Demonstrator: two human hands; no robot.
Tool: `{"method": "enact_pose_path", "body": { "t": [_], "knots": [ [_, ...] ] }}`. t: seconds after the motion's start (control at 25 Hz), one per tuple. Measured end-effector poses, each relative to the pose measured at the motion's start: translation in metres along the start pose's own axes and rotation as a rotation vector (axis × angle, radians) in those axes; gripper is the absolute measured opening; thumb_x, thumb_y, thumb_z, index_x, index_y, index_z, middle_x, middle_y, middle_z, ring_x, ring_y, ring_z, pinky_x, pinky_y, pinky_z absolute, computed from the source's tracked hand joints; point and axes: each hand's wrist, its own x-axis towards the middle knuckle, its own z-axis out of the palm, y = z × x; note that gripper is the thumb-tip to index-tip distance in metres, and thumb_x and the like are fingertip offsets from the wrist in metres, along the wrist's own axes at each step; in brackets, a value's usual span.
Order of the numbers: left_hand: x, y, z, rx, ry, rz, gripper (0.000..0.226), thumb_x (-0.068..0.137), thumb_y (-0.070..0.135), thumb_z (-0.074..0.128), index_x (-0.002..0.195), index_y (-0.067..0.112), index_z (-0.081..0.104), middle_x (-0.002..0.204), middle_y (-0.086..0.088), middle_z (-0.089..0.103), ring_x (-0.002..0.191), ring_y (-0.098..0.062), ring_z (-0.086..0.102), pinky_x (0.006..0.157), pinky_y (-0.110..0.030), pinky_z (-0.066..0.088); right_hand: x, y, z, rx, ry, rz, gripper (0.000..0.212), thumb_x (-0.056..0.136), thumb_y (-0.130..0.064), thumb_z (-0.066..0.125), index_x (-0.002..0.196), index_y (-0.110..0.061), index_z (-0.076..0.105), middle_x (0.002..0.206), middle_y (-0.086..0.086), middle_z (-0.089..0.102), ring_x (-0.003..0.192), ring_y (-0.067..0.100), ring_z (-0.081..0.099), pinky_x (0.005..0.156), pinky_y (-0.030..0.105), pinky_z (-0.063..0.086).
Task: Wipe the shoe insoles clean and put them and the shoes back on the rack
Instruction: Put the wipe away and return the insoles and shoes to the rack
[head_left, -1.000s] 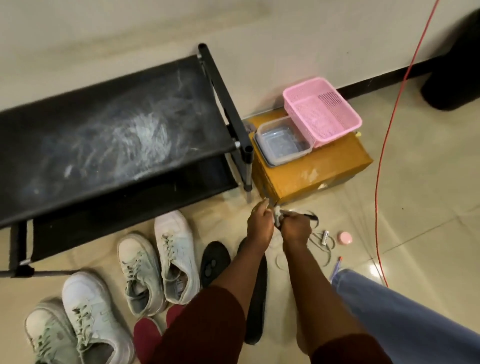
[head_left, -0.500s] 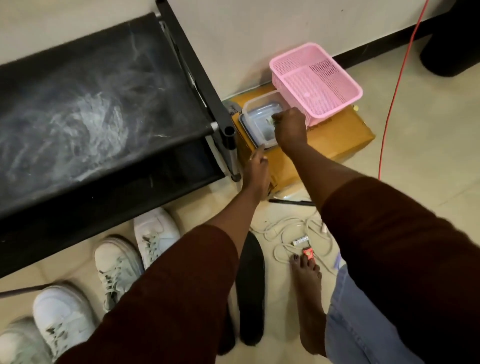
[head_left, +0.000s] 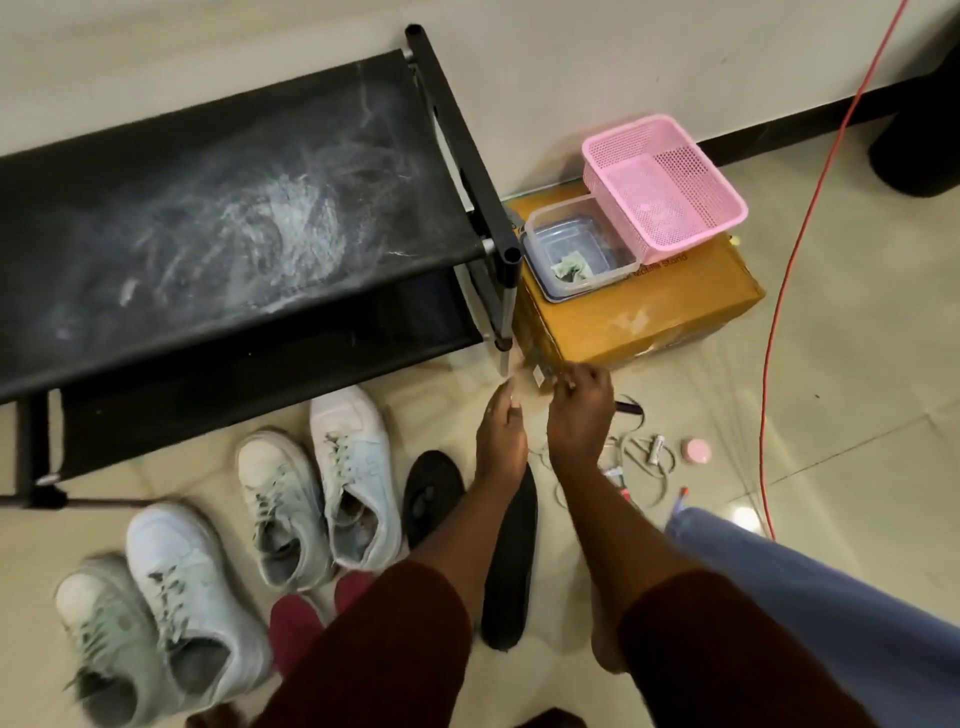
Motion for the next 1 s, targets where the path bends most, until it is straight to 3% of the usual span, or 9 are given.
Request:
{"method": "enact_pose_path", "body": {
  "t": [0.24,0.4,0.52,0.6,0.68,0.8,0.88,1.0],
  "knots": [
    [-0.103,-0.113,-0.053,0.030,0.228,-0.167,0.037,0.099,0.005,0.038,0.135,0.006,0.047,0.140,-0.008,0.047,0.131,-0.020,0.042,0.103,-0.015,0.025,-0.154,0.035,0.020,-0.088,-0.371,0.106,0.018,0.086,-0.009,0.059,0.102,-0.005,0.066,0.107,0.015,0.060,0.097,0.029,0.059,0.086,0.032,0.044],
    [-0.150,-0.181,-0.098,-0.044,0.291,-0.307,0.035,0.099,0.005,0.037,0.132,0.007,0.047,0.130,-0.011,0.053,0.124,-0.029,0.049,0.106,-0.034,0.036,-0.226,0.043,0.049,-0.165,-0.646,0.216,0.028,0.086,-0.013,0.062,0.111,-0.003,0.064,0.117,0.014,0.057,0.105,0.028,0.056,0.090,0.027,0.038],
    [-0.161,-0.210,-0.130,0.040,0.353,-0.377,0.036,0.098,-0.003,0.036,0.133,-0.002,0.045,0.130,-0.013,0.052,0.125,-0.031,0.048,0.095,-0.014,0.029,-0.265,0.049,0.071,-0.231,-0.818,0.204,0.022,0.090,-0.015,0.055,0.106,-0.005,0.064,0.110,0.008,0.056,0.100,0.024,0.056,0.076,0.020,0.034],
    [-0.159,-0.225,-0.146,0.095,0.313,-0.416,0.039,0.099,0.003,0.036,0.137,0.002,0.042,0.137,-0.012,0.047,0.129,-0.028,0.044,0.095,-0.018,0.030,-0.287,0.054,0.086,-0.261,-0.902,0.233,0.021,0.091,-0.018,0.052,0.107,-0.008,0.061,0.106,0.003,0.055,0.098,0.018,0.055,0.075,0.018,0.034],
    [-0.156,-0.247,-0.159,0.151,0.321,-0.506,0.037,0.096,0.005,0.039,0.133,0.001,0.046,0.132,-0.014,0.051,0.124,-0.031,0.047,0.096,-0.028,0.038,-0.309,0.061,0.103,-0.385,-0.928,0.233,0.023,0.091,-0.026,0.053,0.109,-0.012,0.058,0.112,0.003,0.058,0.097,0.018,0.058,0.078,0.020,0.040],
    [-0.154,-0.274,-0.167,0.164,0.514,-0.733,0.028,0.090,0.013,0.046,0.116,0.005,0.052,0.115,-0.018,0.056,0.111,-0.038,0.053,0.092,-0.040,0.044,-0.330,0.067,0.121,-0.562,-0.929,0.287,0.032,0.092,-0.026,0.053,0.120,-0.010,0.047,0.125,0.013,0.050,0.106,0.025,0.058,0.086,0.029,0.048],
    [-0.152,-0.281,-0.167,0.276,0.559,-0.880,0.039,0.087,0.015,0.056,0.123,0.005,0.043,0.123,-0.020,0.049,0.115,-0.040,0.048,0.094,-0.044,0.040,-0.332,0.067,0.128,-0.627,-0.899,0.301,0.037,0.092,-0.020,0.051,0.125,-0.007,0.038,0.129,0.018,0.044,0.111,0.032,0.054,0.090,0.037,0.048],
    [-0.146,-0.281,-0.169,0.138,0.594,-0.975,0.059,0.080,0.013,0.066,0.129,0.005,0.035,0.125,-0.021,0.047,0.116,-0.042,0.047,0.095,-0.045,0.040,-0.328,0.066,0.136,-0.748,-0.867,0.269,0.044,0.088,-0.020,0.059,0.122,-0.006,0.036,0.126,0.017,0.046,0.111,0.033,0.053,0.090,0.038,0.047]
  ]
}}
